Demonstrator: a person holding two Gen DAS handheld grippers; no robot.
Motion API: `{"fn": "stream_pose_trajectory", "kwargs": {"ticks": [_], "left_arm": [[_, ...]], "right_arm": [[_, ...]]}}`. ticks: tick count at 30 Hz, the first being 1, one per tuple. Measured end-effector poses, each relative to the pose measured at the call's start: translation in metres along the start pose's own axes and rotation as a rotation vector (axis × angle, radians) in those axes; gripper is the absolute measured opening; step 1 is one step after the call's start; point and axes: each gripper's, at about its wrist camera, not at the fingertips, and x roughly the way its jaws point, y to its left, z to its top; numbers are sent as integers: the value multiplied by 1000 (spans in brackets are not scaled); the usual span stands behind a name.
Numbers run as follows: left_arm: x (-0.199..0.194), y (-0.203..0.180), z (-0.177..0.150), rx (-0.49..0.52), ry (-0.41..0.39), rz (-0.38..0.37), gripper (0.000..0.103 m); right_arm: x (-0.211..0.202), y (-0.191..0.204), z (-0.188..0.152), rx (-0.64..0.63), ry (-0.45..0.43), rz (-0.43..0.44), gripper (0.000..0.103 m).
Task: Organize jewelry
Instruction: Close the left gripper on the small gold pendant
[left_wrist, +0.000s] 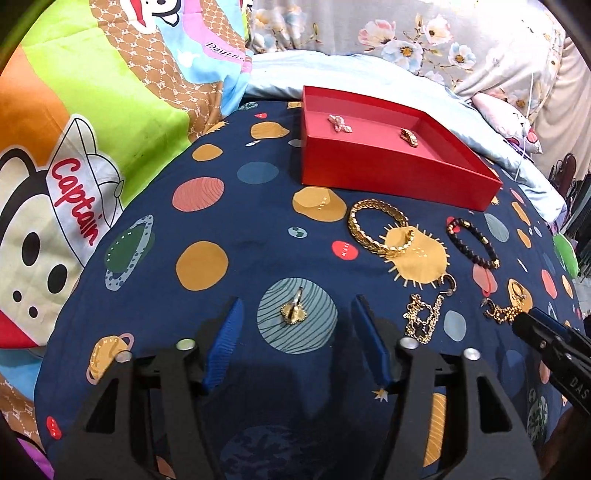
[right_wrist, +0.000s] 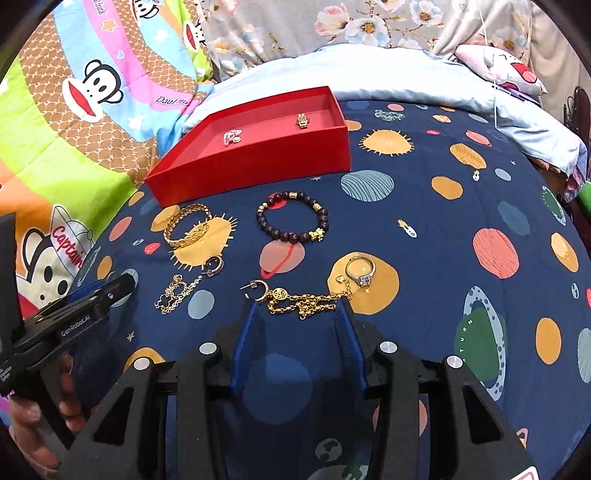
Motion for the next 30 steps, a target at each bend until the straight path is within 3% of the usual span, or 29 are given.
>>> {"fn": "stream_pose_trajectory", "kwargs": {"ticks": [5,11,20,30], "left_arm": [[0,2,0,-11,11,-50,34],[0,0,0,-20,13,-71,33],[3,-1,0,-25,29,-116,4],[-4,-1,2,-29,18,-144,2]], "right_arm": [[-2,-2,-3,6,1,0,43],[-3,1,-2,0,-1,10,43],[-1,4,0,-6,1,15,43],[1,8,1,-13,-3,23,43]]}}
